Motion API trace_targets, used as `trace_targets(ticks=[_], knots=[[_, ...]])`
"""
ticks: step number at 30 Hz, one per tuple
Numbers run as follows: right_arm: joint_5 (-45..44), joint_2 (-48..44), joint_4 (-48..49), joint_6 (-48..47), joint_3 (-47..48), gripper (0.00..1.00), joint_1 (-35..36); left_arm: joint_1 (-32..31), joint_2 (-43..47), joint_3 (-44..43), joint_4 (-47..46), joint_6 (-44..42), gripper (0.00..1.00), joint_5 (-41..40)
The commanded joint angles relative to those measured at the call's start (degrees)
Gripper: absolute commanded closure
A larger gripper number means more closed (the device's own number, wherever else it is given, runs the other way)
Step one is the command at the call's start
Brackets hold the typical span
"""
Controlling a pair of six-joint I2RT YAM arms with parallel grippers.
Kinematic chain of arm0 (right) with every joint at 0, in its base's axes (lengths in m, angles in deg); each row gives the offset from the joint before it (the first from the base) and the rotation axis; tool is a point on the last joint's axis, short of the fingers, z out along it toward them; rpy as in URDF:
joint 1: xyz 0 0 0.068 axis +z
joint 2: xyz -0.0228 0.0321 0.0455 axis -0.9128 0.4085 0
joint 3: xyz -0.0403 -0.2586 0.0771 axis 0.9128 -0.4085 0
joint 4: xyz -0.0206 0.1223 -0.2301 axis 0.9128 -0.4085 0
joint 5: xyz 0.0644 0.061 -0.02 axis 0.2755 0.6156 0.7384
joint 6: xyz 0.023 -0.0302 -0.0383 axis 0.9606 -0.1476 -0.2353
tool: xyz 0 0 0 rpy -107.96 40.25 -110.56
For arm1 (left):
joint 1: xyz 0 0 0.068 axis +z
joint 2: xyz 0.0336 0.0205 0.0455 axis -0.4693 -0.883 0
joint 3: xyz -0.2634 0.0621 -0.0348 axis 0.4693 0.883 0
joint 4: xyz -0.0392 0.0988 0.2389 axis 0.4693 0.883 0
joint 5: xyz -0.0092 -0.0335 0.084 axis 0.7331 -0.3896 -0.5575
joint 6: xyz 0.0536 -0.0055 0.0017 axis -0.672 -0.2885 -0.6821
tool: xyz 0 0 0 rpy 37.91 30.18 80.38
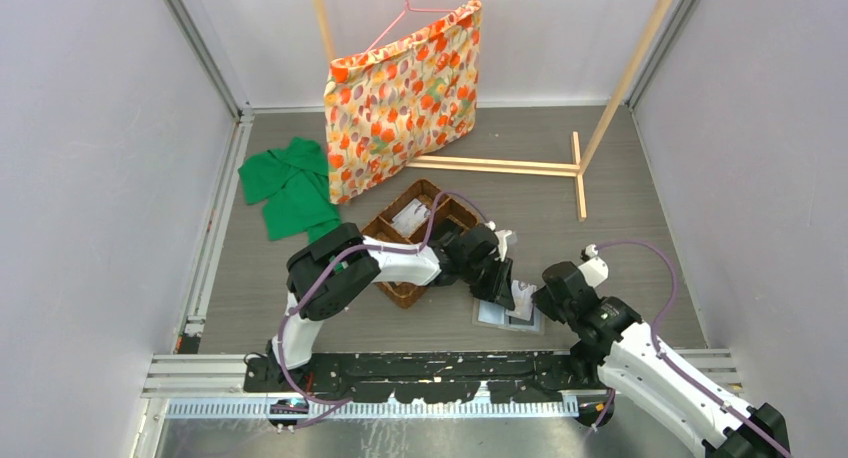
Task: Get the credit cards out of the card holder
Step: Remove the credit card from the card holder.
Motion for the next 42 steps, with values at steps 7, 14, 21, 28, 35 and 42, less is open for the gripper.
trace_targets(ticks=[7, 14, 21, 28, 35, 42], knots=[[2.84, -0.20, 3.28, 0.25, -0.56, 0.87, 0.19, 1.04, 0.05, 2.33, 1.02, -0.75, 0.92, -3.85], [2.09, -1.85, 1.24, 0.83, -0.74, 0.82, 0.24, 1.38, 2.92, 5.03, 0.98, -0.21, 0.99, -3.85], [1.67, -2.54, -0.07, 0.98, -0.24, 0.75, 0.19, 1.49, 6.66, 7.59, 1.53, 0.35, 0.99, -3.67], [1.08, -3.23, -0.94, 1.06, 0.15, 0.75, 0.27, 1.55, 11.28, 8.60, 3.61, -0.21, 0.99, -3.31], [1.20, -4.22, -2.43, 0.48, 1.89, 0.73, 0.27, 1.49, 15.35, 8.60, 6.46, -1.17, 0.99, -1.80], [4.40, -7.53, -0.92, -1.35, 2.95, 0.63, 0.26, 1.54, 15.92, 7.35, 9.46, -2.20, 0.99, -0.56]])
